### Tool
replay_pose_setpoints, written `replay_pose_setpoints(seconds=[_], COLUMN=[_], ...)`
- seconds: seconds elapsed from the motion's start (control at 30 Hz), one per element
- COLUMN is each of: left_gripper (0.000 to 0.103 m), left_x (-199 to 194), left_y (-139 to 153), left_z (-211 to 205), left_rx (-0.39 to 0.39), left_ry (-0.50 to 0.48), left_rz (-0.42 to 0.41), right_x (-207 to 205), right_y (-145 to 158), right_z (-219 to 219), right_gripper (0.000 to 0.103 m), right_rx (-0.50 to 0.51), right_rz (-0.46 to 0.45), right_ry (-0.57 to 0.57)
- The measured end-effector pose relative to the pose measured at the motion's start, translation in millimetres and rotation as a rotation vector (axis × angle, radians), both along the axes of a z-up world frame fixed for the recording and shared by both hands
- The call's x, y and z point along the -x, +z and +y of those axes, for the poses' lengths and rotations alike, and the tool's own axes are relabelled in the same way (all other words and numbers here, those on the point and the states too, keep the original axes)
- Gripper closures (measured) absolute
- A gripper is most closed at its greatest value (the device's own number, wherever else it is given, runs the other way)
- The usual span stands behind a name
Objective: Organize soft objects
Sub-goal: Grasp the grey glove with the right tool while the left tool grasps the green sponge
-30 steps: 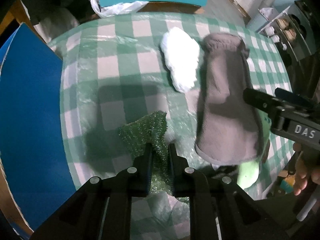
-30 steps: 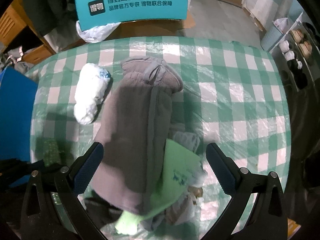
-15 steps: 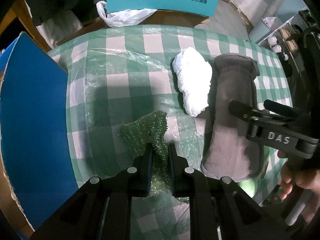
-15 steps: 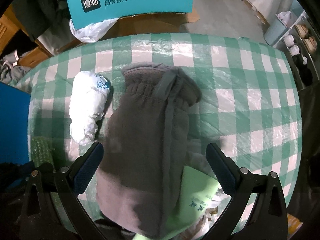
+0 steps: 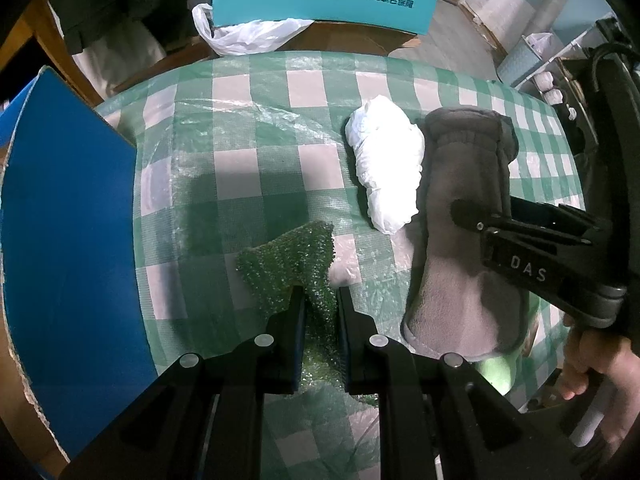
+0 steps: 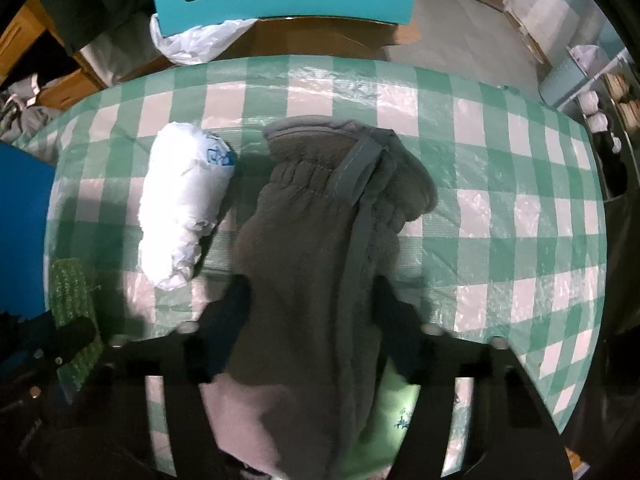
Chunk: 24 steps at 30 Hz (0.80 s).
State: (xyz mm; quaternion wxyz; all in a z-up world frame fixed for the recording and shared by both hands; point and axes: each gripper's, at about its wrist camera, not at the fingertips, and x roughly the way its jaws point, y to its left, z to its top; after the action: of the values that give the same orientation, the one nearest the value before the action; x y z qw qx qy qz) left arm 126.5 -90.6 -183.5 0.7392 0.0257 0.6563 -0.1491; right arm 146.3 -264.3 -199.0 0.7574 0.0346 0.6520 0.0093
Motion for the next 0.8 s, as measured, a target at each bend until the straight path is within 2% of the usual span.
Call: replay_pose_setpoints(seconds=[0.1,0.2,0.47,0.8], left_gripper=[0.089,0.089,0.089,0.091], left_x=[1,3,10,19], left_y=[2,6,22,37], left_z=[-1,-3,-5,-4], left_rx=[0.001,0.0,0.005,0.018], left_ry=[-0.006,-0.016,-0.031,-0.045], left_rz=[-0.007,-0.021,-0.058,-0.09], right_x=[1,3,14,30], right_y=[6,12,32,72], right_z=[1,0,-4,-8], right_gripper=[0.072,0.075,0.077,0.077], right_rx=[-0.012,-0.029,-0.11,-0.156], right_rz=[-0.011,-0.014,-0.041,-0.114], right_ry=[0.014,0.012,-0.015,-0.022])
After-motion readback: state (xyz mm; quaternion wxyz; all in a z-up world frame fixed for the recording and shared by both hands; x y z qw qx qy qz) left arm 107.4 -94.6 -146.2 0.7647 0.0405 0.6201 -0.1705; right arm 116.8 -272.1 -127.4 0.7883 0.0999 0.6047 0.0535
